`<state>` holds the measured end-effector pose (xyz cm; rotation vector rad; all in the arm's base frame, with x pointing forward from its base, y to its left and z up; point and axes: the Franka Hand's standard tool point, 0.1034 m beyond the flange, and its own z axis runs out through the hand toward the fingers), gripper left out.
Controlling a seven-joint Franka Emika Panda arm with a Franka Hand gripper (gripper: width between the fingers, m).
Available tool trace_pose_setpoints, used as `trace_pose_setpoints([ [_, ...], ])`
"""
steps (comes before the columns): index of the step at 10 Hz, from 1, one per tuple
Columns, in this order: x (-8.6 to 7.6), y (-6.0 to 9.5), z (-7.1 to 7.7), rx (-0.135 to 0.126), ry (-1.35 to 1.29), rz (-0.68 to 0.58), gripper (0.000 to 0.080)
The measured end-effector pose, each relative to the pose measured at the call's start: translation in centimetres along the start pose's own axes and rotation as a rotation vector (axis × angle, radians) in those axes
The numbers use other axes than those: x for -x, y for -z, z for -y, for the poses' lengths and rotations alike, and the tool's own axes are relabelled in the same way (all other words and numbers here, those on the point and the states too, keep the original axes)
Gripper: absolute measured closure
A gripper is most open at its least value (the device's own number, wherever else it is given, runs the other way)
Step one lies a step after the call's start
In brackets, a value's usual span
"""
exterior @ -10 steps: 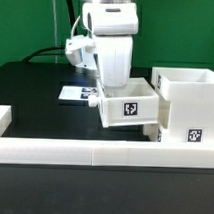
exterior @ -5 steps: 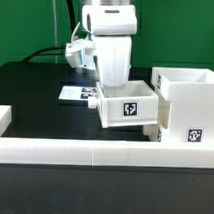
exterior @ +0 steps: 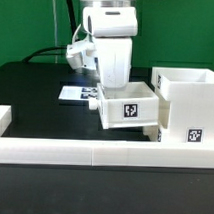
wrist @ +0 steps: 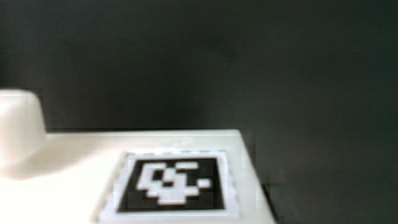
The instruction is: Assemble drawer
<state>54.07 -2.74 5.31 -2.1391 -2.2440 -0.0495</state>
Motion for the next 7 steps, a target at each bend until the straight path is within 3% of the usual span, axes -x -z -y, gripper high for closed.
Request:
trace_pose_setpoints([
  [7,-0.89,-0.16,-0.24,0.0,-0.01,-0.003,0.0755],
])
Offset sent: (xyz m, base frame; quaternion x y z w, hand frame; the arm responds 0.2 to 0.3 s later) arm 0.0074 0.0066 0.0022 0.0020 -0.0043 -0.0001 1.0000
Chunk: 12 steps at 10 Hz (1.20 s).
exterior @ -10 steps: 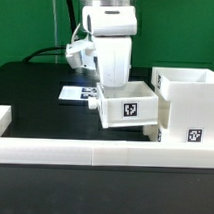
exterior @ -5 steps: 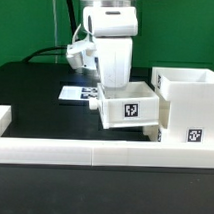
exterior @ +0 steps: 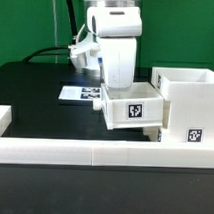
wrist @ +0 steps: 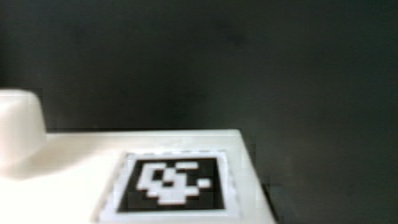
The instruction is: Assemble drawer
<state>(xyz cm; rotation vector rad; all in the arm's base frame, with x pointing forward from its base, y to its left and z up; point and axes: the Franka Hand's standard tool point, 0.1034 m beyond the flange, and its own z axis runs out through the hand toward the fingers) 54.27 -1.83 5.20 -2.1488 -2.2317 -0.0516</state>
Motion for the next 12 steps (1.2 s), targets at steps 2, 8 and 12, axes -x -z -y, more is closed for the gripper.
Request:
trace_pose_setpoints([
  [2,-0.1,0.0,-0.1,0.0,-0.006,0.0,0.0755],
  [8,-0.9,0.0,-0.4,0.003,-0.025,-0.004,0.0755],
  [12,-1.6,0.0,-0.4,0.002,-0.016,-0.006,0.0755],
])
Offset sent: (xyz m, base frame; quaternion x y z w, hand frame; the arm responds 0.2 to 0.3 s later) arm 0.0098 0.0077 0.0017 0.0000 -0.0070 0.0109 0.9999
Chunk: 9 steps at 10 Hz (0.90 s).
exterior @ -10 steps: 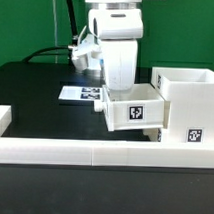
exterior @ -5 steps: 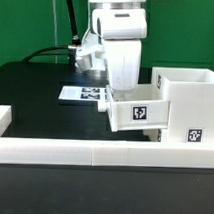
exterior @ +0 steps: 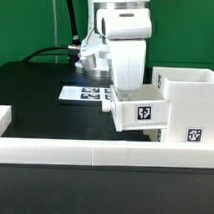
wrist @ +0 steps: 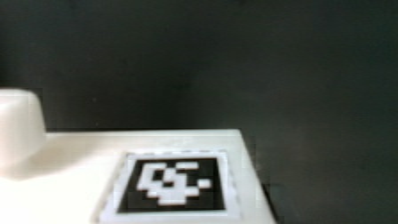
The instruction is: Assemble drawer
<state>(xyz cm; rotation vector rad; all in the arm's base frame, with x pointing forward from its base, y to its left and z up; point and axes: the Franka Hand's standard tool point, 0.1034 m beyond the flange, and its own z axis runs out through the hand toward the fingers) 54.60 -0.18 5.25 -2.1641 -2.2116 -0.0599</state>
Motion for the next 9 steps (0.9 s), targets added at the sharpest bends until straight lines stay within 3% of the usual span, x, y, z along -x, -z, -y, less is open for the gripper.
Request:
trace_pose_setpoints([
  [9,-0.69,0.07,-0.08,-0.015,-0.026,0.001,0.0755],
])
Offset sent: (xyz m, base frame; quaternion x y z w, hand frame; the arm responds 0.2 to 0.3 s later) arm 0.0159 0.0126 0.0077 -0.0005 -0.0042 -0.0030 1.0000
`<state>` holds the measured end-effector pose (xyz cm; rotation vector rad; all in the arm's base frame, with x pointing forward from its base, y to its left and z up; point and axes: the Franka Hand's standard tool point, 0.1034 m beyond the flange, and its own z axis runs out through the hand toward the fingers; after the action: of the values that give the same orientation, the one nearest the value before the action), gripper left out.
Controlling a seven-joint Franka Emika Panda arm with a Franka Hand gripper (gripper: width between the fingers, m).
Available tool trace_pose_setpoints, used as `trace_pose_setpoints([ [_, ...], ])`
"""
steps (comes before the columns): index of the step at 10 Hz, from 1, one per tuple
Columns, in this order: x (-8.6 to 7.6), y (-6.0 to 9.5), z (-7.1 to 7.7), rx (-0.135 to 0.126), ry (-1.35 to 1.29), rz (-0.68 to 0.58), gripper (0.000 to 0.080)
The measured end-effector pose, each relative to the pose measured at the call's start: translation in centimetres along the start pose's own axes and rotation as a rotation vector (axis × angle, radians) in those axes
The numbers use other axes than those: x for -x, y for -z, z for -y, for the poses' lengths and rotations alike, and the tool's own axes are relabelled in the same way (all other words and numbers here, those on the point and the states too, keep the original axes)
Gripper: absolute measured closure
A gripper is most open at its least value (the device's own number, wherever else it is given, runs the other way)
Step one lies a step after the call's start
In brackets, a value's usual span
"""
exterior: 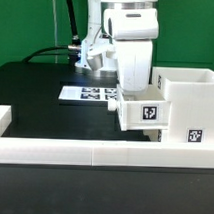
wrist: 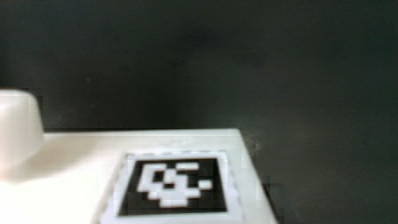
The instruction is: Assemble drawer
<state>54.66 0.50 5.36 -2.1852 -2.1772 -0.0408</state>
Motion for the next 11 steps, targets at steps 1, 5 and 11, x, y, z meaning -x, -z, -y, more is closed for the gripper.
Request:
trace_pose_setpoints([
  [1,0.0,0.0,0.0,0.0,-0.001,0.0,0.0755],
  [5,0.3,0.2,0.0,0.0,-0.011,0.0,0.0513],
  [11,0.4,5.1,-0.5,-0.02,-0.055,0.028,0.0153],
])
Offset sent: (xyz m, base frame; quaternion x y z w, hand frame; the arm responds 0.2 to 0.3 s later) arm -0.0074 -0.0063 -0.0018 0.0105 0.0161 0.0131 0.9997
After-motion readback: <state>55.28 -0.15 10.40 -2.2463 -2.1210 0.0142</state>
